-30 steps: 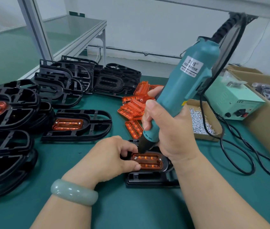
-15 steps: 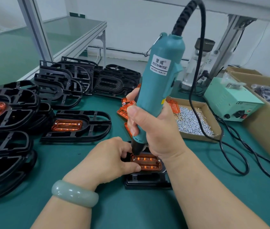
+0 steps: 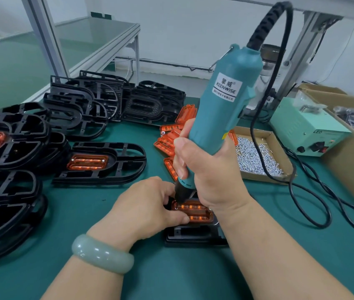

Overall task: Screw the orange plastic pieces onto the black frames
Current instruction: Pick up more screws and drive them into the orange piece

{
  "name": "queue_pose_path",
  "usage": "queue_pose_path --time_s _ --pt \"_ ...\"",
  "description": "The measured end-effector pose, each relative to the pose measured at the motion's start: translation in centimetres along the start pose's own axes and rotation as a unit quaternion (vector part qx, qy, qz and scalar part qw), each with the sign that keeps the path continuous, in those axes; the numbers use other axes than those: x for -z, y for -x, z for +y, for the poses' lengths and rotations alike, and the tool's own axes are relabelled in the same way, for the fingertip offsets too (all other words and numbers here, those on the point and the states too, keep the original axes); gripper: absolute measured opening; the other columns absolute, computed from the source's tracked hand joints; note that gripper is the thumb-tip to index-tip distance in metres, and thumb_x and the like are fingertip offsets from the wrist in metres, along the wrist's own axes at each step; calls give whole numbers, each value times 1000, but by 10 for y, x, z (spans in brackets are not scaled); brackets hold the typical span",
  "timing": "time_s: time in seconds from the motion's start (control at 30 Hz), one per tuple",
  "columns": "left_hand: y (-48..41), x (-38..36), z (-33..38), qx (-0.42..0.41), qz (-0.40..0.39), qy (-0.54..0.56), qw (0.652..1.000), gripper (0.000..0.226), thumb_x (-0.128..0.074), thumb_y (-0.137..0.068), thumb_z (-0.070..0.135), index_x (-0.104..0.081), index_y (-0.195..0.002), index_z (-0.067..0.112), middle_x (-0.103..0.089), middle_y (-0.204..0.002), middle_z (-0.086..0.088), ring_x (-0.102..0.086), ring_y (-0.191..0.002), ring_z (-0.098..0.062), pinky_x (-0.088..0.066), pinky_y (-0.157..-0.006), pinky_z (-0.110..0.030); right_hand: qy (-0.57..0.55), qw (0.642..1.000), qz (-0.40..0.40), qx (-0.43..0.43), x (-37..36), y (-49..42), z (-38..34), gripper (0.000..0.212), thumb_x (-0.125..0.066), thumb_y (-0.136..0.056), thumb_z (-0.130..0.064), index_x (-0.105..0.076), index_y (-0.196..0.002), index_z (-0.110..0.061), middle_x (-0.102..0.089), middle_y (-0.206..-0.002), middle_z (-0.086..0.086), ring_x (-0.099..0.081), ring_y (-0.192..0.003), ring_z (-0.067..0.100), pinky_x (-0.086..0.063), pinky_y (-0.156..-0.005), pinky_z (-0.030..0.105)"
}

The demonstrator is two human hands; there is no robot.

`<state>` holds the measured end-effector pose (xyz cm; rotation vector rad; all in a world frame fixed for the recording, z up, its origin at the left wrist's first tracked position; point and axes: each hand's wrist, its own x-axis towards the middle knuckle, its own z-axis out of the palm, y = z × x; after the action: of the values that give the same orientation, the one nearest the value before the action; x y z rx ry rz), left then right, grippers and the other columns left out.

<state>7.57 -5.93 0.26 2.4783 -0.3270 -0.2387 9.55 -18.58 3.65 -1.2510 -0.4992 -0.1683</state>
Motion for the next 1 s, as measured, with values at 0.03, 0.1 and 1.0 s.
queue_pose_path --time_s 0.03,0.1,1.0 --pt "0 -1 -1 1 2 -4 1000 24 -77 -63 52 -61 -76 39 -55 -77 6 -54 -75 -10 -51 -73 -37 3 1000 6 -1 0 0 0 9 -62 -75 -18 -58 -74 -26 -45 -49 -2 -40 -37 15 -39 -46 22" --pt "0 -1 -2 6 1 -5 1000 33 -76 -62 53 -63 -84 32 -54 -78 8 -55 -76 -11 -51 -74 -37 2 1000 8 -8 1 -1 0 9 -62 -74 -18 -58 -76 -26 -46 -50 -1 -41 -38 16 -39 -47 22" --pt "-2 -5 -10 -21 4 14 1000 27 -77 -61 56 -61 -82 54 -51 -78 12 -51 -74 -3 -48 -72 -30 -121 989 68 -51 24 -7 -21 9 -55 -82 -14 -54 -90 -13 -47 -54 -3 -44 -41 11 -38 -48 23"
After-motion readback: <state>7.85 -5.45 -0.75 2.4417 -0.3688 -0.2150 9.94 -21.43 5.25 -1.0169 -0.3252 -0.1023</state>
